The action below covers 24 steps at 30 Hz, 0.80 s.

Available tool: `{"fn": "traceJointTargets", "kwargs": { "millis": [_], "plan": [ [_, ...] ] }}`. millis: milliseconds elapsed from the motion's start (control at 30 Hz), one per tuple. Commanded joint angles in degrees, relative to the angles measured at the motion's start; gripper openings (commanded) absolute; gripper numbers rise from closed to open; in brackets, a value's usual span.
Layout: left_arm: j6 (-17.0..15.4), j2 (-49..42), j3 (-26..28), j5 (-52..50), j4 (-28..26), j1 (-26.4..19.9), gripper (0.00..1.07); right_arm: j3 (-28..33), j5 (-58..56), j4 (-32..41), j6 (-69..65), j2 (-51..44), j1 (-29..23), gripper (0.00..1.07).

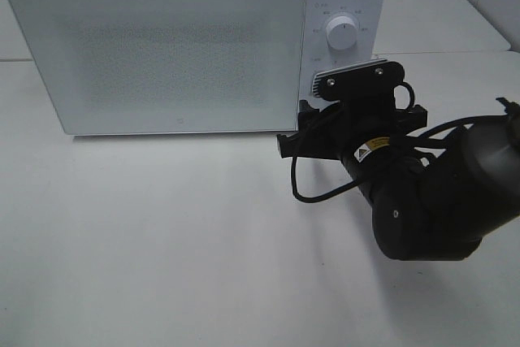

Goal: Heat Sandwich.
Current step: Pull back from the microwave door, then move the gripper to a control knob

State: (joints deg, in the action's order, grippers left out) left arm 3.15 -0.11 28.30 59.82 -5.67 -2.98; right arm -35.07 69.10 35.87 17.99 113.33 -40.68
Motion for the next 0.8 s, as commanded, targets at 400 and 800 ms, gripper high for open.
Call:
{"fn": "traceJointTargets", "kwargs": {
  "millis": [400,800],
  "plan": [
    [-0.3,-1.0,-0.2,-0.5,-0.2,0.1,0.66,-3.6,3.5,5.5,-0.3,1.1,0.1,0.66],
    [-0.3,-1.0,-0.2,-0.5,-0.2,0.1,0.66,-5.6,3.4,5.6,0.1,3.1,0.1,0.66]
  ]
}}
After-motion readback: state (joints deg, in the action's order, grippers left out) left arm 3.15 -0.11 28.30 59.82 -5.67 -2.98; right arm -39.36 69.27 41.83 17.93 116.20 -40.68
